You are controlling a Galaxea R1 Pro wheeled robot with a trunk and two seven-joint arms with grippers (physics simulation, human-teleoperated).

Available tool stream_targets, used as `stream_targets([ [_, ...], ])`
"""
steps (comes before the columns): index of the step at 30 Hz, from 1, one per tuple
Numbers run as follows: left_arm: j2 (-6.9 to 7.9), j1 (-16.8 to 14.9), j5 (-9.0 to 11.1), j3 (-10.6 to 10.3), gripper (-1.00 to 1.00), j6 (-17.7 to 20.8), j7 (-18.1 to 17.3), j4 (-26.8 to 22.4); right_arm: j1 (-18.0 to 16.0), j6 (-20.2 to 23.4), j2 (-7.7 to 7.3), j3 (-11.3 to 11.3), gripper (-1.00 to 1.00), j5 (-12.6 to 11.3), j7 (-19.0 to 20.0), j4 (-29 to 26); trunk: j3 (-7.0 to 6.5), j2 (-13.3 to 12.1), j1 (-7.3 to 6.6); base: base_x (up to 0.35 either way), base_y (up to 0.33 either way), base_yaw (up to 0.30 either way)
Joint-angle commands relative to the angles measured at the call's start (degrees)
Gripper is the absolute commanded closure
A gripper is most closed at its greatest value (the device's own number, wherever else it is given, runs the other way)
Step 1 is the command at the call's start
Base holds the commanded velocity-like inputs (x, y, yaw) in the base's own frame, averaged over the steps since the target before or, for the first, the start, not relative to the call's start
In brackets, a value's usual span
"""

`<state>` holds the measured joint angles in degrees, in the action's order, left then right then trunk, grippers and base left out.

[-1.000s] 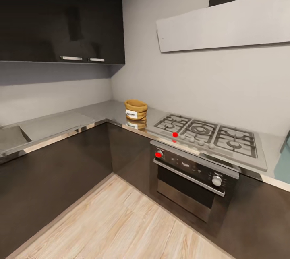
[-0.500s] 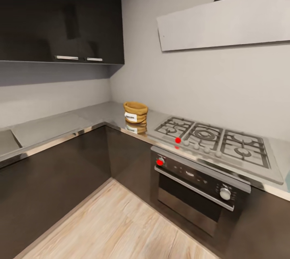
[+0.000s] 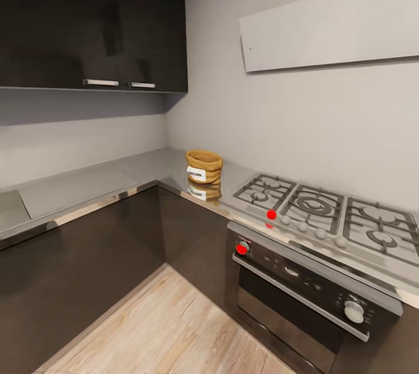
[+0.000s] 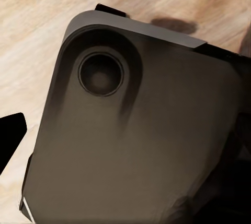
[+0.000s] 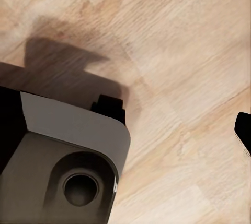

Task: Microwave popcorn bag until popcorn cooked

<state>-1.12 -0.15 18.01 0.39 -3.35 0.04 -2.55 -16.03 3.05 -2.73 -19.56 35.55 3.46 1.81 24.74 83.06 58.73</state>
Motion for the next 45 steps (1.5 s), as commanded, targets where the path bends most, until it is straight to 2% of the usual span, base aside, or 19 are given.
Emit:
stream_targets([
  [1,-0.02,0.0,0.3,0.1,-1.00,-0.2,0.1,0.0,-0.1,0.1,-0.02,-0.5,-1.00,0.5,0.1,0.0,0.05,0.0,0.00,0.012,0.000,0.271],
  [11,-0.11,0.0,0.5,0.3,-1.00,-0.2,0.5,0.0,-0.1,0.1,0.01,-0.5,-1.00,0.5,0.1,0.1,0.05,0.0,0.00,0.001,0.000,0.268],
  [15,-0.11,0.0,0.5,0.3,-1.00,-0.2,0.6,0.0,-0.1,0.1,0.01,-0.5,-1.00,0.5,0.1,0.1,0.05,0.0,0.00,0.000,0.000,0.060],
  [36,-0.11,0.0,0.4,0.1,-1.00,-0.2,0.5,0.0,-0.1,0.1,-0.34,-0.5,-1.00,0.5,-0.2,0.0,-3.72,-8.4,-4.61,0.000,0.000,0.001],
  [40,-0.11,0.0,0.4,0.1,-1.00,-0.2,0.5,0.0,-0.1,0.1,-0.25,-0.5,-1.00,0.5,-0.2,0.0,-4.43,-10.0,-5.49,0.000,0.000,0.000],
  [45,-0.06,0.0,0.4,0.1,-1.00,-0.2,0.5,0.0,-0.1,0.9,0.65,-0.5,-1.00,0.5,0.0,0.0,-5.33,-12.0,-6.59,0.000,0.000,0.000],
])
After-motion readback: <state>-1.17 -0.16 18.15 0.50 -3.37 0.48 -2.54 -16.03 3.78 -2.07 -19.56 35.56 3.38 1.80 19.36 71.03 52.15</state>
